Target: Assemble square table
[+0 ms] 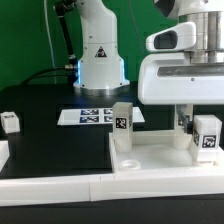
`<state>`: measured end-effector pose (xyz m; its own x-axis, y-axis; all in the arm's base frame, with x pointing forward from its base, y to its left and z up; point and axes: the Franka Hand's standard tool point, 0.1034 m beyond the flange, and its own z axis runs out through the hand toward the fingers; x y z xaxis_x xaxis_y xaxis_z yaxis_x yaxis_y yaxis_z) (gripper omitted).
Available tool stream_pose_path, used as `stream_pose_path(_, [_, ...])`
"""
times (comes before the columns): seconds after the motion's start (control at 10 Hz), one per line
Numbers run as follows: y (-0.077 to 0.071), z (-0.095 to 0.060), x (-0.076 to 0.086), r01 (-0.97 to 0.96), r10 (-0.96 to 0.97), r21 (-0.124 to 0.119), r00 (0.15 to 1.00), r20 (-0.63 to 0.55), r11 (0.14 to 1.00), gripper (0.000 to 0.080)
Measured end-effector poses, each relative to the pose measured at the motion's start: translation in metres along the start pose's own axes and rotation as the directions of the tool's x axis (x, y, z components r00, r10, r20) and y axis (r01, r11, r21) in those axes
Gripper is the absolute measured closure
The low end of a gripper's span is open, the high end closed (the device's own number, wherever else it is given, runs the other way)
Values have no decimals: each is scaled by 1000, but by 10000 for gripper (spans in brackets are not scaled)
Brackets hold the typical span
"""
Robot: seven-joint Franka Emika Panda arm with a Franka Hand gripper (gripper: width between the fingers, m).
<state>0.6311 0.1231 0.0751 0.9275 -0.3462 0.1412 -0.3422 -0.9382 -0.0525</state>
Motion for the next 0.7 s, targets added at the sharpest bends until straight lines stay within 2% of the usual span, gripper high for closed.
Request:
stream_pose_path(0.1, [1,0,0,-87,87,-2,996,1,996,509])
stream_pose_path(0.4, [3,1,0,-277,277,-5,961,4,961,509])
stream_pose_path(0.6, [3,1,-4,-620,621,-34,781,58,784,509])
stream_pose_path(0.7, [4,2,-3,-720,720,-37,689,88,693,509])
